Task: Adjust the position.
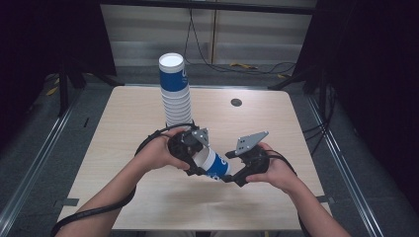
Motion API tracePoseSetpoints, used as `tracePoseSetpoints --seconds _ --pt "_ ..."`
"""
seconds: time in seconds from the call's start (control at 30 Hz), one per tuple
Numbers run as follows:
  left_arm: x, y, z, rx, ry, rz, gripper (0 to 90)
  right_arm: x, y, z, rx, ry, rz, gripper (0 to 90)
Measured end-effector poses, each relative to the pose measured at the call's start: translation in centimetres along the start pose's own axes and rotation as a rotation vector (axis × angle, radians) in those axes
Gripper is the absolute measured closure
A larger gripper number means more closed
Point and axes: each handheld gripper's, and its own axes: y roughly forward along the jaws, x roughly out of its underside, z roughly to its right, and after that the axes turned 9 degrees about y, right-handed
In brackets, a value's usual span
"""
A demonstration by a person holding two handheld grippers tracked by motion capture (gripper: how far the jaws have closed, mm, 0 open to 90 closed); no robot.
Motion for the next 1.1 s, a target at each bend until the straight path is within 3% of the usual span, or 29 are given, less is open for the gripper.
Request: tracePoseSetpoints --seconds 0.33,0.5,0.7,0.93,1.1 --pt "0.0 0.0 0.0 -0.001 0.001 -0.024 20.7 0.3 0.0 0.2 0.006 0.006 0.000 17.5" --pt "-0.1 -0.2 -0.1 -0.004 0.018 -0.064 20.6 0.5 -0.1 0.3 0.009 0.012 -0.003 17.5" --pt "0.0 -0.1 0.1 -0.013 0.004 -0.099 20.4 1.0 -0.1 0.4 0.013 0.022 0.006 16.9" --pt "0.2 0.0 0.1 -0.022 0.030 -0.167 20.3 1.4 -0.1 0.6 0.034 0.044 0.015 15.8" --pt "0.4 0.2 0.3 -0.025 0.023 -0.178 19.9 1.6 -0.2 0.7 0.046 0.048 0.018 15.5"
